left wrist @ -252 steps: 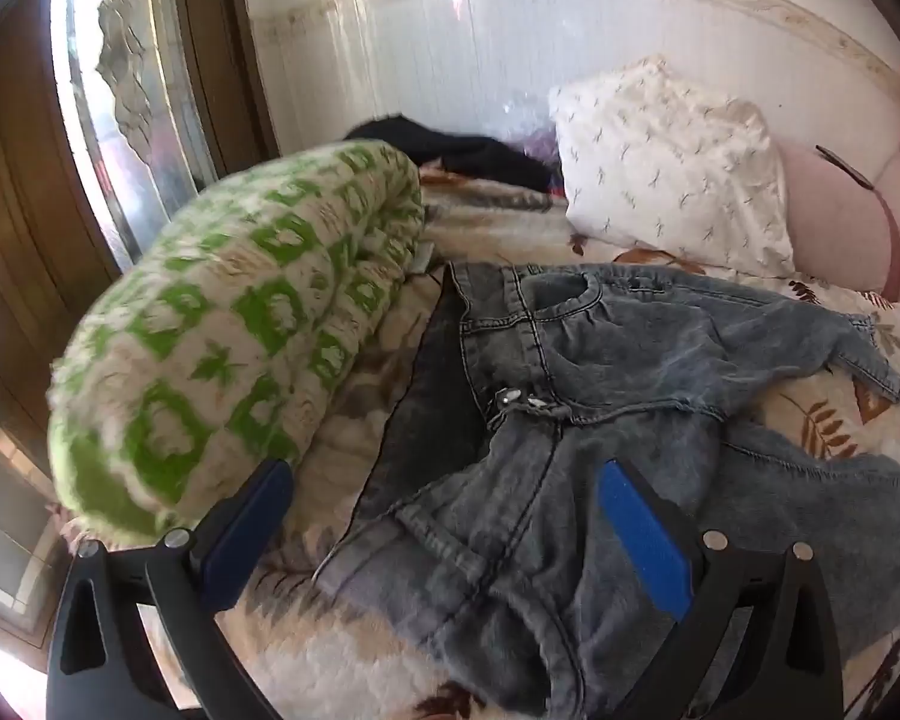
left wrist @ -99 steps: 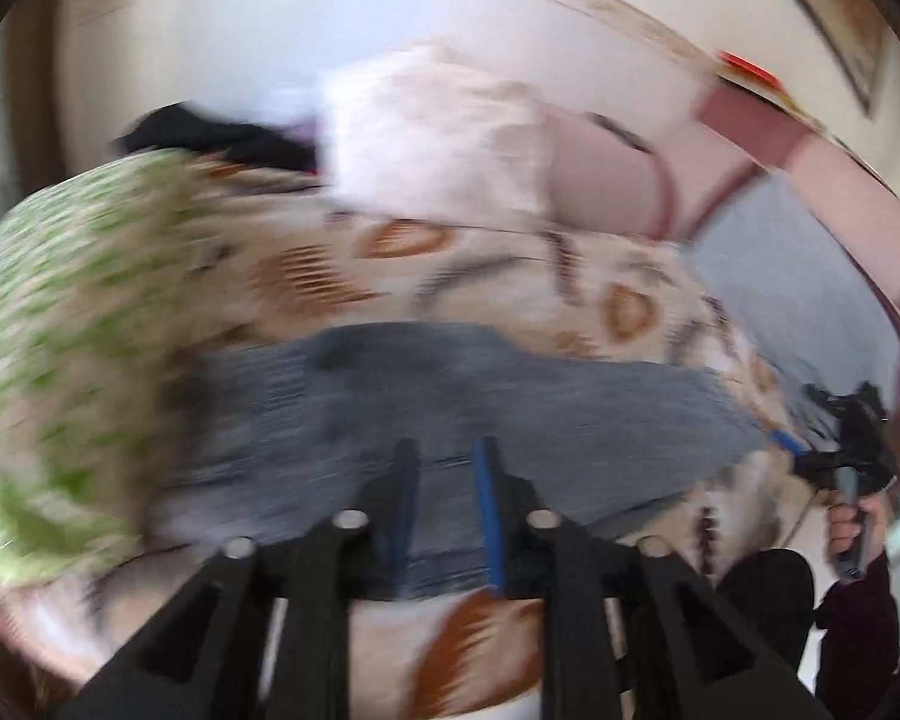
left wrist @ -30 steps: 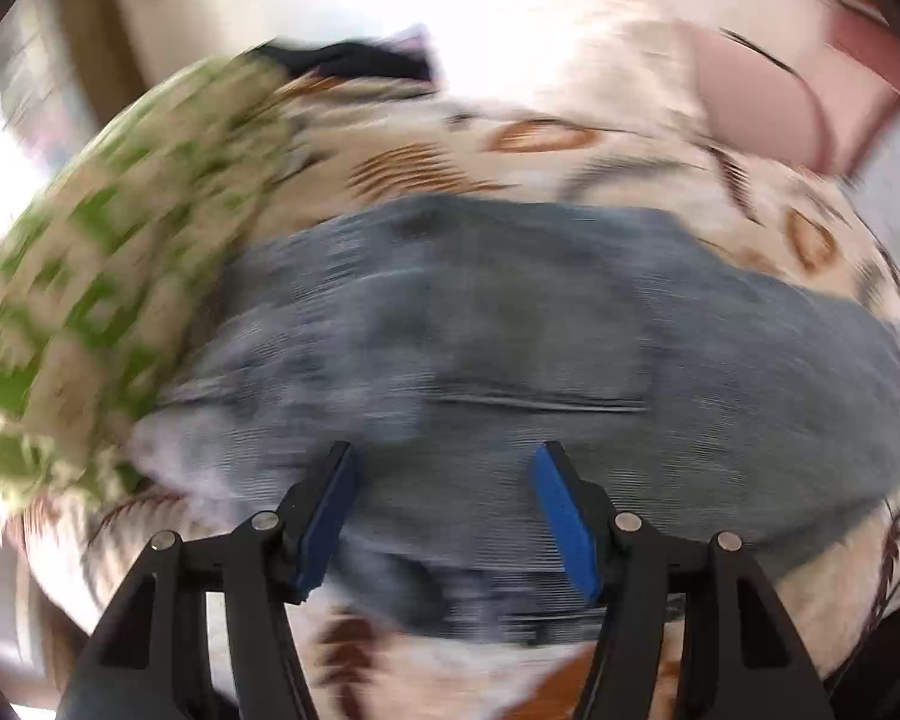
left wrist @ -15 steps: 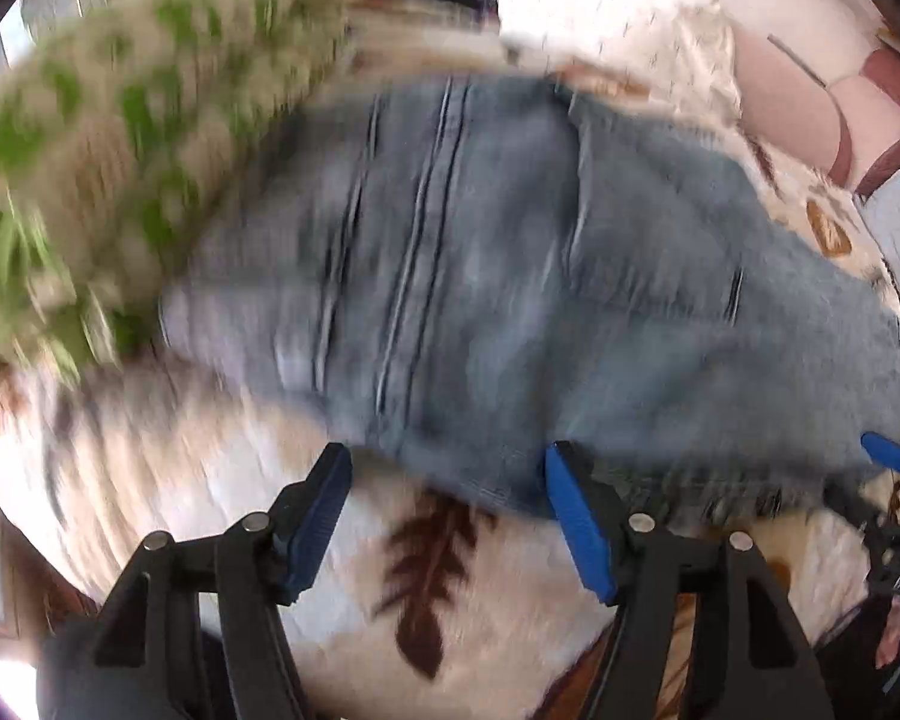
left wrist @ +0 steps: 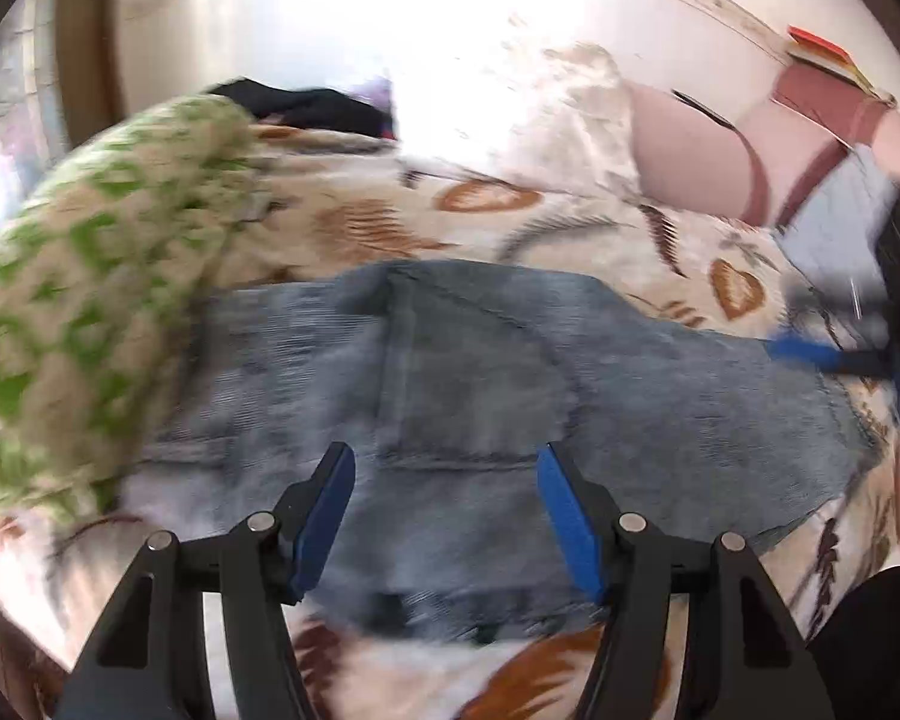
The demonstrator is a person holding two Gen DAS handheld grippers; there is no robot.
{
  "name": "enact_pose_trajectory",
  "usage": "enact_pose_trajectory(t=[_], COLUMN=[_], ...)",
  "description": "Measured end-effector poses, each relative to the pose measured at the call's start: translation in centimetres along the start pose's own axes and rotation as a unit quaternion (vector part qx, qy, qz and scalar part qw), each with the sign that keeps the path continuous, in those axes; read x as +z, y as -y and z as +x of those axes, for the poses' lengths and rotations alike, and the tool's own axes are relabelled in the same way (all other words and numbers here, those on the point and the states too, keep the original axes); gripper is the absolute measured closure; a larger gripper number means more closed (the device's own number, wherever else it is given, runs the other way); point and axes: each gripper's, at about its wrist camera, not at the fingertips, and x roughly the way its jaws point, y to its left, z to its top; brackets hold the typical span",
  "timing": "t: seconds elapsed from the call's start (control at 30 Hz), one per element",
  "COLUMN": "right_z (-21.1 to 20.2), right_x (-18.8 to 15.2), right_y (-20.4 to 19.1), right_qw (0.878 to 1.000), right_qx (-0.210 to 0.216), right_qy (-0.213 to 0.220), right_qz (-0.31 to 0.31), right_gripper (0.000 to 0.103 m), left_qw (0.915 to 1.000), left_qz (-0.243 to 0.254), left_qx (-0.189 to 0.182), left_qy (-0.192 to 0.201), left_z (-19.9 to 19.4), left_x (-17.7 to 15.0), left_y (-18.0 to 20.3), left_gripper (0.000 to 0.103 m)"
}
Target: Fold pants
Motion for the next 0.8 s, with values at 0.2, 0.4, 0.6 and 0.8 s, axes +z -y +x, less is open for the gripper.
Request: enact_pose_trajectory(t=[0.2, 0.4, 0.6, 0.8], right_z=[4.0, 12.9, 17.9, 20.1], right_x=[9.2, 13.2, 10.3, 10.1], right_y=[1.9, 4.0, 3.6, 3.2], right_qw=[0.994, 0.976, 0.945, 0.927], right_qx=[0.079, 0.111, 0.118, 0.177], right_qy=[-0.018, -0.127, -0.269, -0.28], right_qz=[0.078, 0.137, 0.143, 0.173], right_gripper=[0.019, 0.019, 0.018, 0.011], left_qw=[0.9987, 0.9935, 0.9948, 0.9951], left_qz=[0.031, 0.102, 0.092, 0.091], left_qx=[0.011, 0.031, -0.013, -0.017], left_qy=[-0.038, -0.041, -0.041, -0.033], left_z=[4.9, 5.4, 4.9, 4.7], left_x=[-0.4, -3.2, -3.7, -3.9], left_y=[1.9, 3.1, 1.9, 2.0], left_gripper=[0.037, 0.037, 0.037, 0.037])
